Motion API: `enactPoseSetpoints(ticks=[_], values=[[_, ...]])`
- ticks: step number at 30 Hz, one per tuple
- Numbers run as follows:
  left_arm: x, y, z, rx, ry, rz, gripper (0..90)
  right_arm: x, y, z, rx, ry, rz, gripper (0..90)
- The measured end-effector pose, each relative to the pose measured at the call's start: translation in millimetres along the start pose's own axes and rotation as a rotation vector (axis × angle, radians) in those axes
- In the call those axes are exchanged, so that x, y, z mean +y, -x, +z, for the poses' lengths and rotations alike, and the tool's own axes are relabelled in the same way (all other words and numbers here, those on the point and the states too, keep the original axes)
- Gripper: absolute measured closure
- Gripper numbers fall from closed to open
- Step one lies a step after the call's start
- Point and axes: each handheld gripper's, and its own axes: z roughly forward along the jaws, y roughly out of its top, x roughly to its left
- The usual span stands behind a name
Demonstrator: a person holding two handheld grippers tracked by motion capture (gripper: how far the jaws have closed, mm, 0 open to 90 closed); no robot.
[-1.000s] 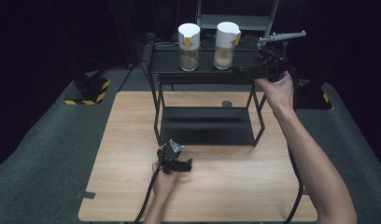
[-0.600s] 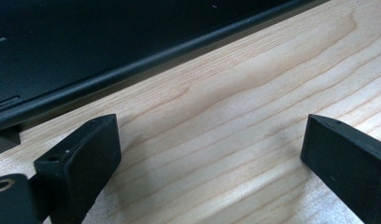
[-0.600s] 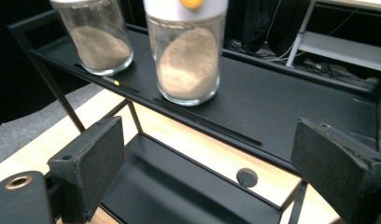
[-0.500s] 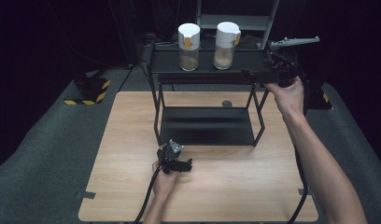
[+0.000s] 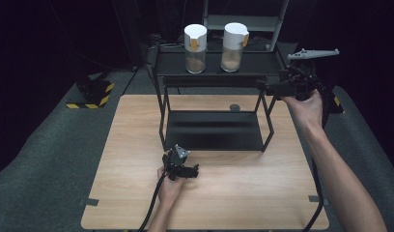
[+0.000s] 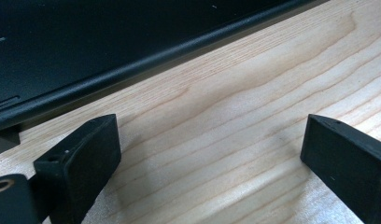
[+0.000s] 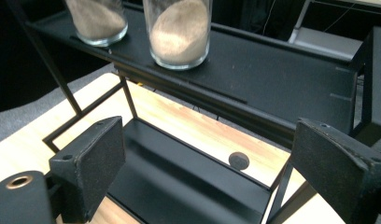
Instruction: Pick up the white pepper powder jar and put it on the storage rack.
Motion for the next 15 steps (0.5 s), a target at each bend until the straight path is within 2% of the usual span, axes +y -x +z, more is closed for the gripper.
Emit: enactPoseSetpoints(ticks=[2, 15], values=[[0.0, -0.1, 0.0, 0.000, 0.000, 0.001, 4.9, -3.5, -0.5, -1.2, -0.003, -0.002, -0.008, 9.8], [0.1, -0.2, 0.0, -0.002, 0.000, -0.001, 4.9, -36.4, 6.7, -3.3, 0.008, 0.001, 0.030, 10.1]])
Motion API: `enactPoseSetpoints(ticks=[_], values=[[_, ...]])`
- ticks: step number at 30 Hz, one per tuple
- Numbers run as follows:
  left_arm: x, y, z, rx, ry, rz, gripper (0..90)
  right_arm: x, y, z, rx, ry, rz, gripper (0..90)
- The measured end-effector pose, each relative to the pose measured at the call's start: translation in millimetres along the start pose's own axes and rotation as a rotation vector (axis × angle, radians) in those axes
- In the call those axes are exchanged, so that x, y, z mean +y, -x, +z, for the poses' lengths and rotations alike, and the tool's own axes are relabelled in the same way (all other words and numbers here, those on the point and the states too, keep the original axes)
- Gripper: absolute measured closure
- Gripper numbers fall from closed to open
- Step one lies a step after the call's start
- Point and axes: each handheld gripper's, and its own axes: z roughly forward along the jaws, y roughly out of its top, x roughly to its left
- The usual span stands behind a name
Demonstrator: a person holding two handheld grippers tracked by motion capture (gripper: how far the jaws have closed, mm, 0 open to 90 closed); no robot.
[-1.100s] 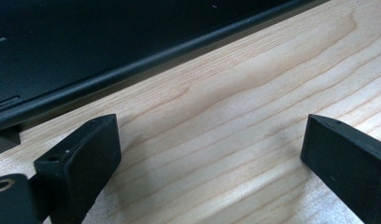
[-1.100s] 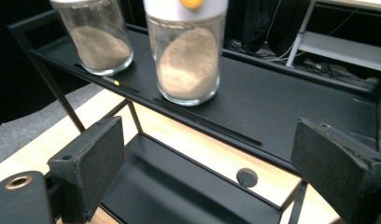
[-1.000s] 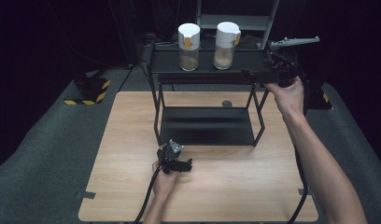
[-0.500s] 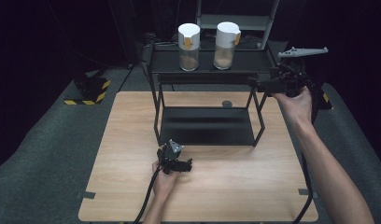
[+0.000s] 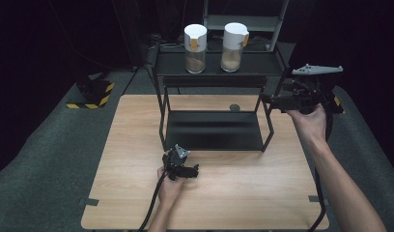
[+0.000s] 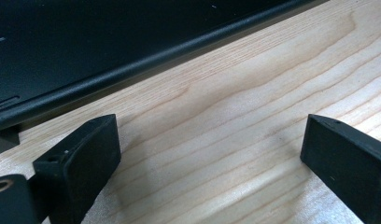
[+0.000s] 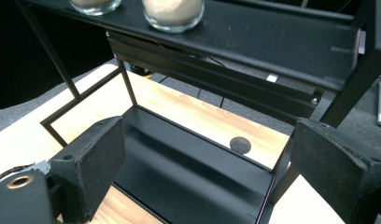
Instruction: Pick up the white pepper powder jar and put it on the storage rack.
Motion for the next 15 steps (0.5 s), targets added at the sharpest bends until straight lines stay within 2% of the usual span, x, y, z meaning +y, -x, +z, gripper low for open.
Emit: enactPoseSetpoints(ticks=[8, 15], values=[[0.0, 0.0, 0.0, 0.000, 0.000, 0.000, 4.9, -18.8, -3.5, 7.1, 0.001, -0.013, 0.005, 10.2], [0.0, 0.0, 0.0, 0.000, 0.000, 0.000, 4.8, -29.2, -9.9, 10.8, -0.008, -0.029, -0.015, 10.4]])
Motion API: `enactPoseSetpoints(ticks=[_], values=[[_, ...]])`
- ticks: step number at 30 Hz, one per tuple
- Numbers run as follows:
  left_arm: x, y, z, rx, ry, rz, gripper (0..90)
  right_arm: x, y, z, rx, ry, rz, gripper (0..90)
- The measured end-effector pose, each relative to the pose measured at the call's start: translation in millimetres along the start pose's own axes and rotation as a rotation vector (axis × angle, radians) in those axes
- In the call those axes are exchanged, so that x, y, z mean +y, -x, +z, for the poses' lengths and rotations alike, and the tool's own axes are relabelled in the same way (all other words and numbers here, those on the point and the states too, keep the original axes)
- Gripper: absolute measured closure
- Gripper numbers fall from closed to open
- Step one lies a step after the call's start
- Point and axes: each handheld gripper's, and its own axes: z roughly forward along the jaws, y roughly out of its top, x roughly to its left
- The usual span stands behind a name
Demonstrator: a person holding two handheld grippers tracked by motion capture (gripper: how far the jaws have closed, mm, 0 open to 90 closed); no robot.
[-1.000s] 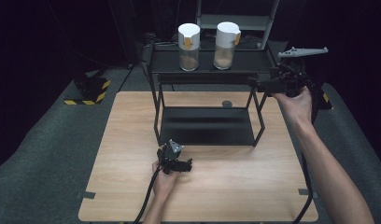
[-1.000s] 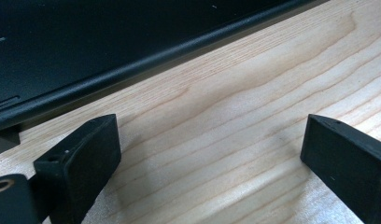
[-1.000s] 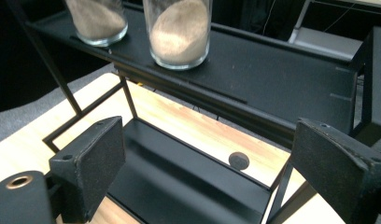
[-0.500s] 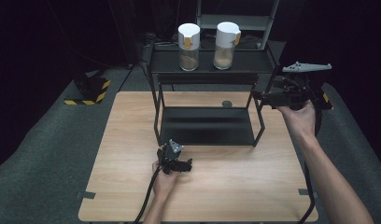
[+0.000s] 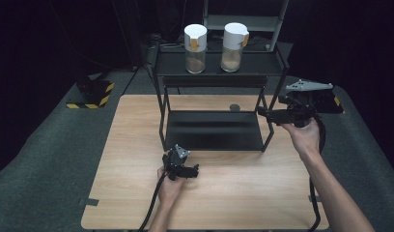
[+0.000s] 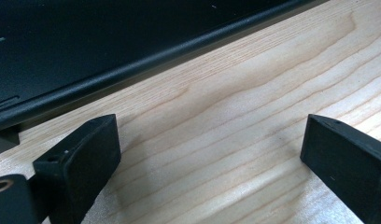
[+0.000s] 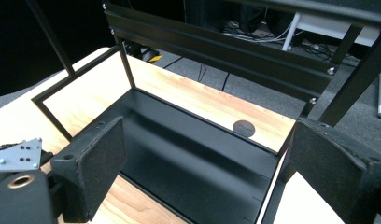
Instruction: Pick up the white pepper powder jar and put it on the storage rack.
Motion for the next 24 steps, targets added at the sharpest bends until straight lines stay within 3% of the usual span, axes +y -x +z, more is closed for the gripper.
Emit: enactPoseSetpoints(ticks=[24], values=[[-0.1, 0.1, 0.0, 0.000, 0.000, -0.001, 4.9, -33.2, -1.8, 17.4, -0.009, -0.019, 0.016, 10.6]])
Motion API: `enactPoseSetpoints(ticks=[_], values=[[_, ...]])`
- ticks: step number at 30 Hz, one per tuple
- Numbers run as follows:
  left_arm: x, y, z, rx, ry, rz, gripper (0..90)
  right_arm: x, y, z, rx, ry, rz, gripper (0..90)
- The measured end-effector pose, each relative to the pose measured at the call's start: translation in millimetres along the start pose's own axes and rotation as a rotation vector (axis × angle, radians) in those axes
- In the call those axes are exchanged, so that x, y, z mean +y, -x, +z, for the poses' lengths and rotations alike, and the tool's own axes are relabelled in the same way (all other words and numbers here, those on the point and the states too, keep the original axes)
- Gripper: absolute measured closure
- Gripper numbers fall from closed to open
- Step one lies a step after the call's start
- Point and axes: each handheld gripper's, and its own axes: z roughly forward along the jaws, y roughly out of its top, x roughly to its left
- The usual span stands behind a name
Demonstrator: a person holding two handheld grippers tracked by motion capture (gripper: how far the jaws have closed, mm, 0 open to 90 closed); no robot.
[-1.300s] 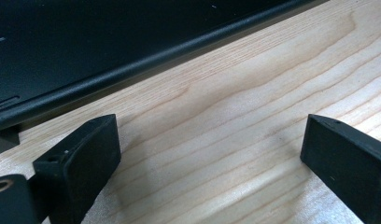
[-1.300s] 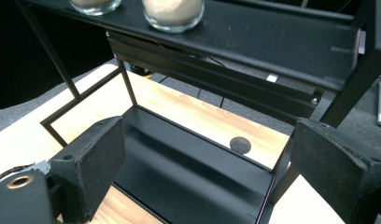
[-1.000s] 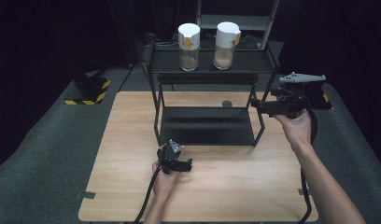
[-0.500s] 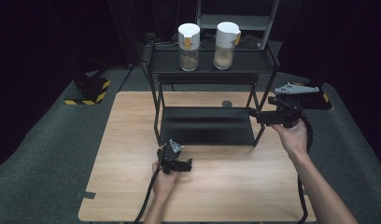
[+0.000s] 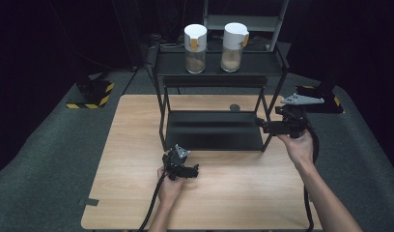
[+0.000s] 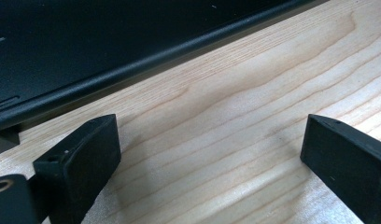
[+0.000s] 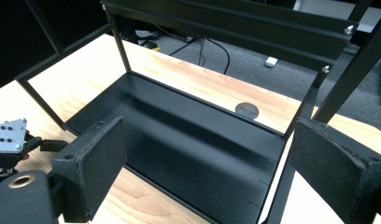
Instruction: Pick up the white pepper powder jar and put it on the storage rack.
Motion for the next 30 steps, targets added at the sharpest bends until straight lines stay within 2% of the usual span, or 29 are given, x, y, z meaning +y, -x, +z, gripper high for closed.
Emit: enactPoseSetpoints(ticks=[30], values=[[0.1, 0.0, 0.0, 0.000, 0.000, 0.001, 4.8, -24.4, -3.2, 16.1, -0.010, -0.019, 0.015, 10.6]])
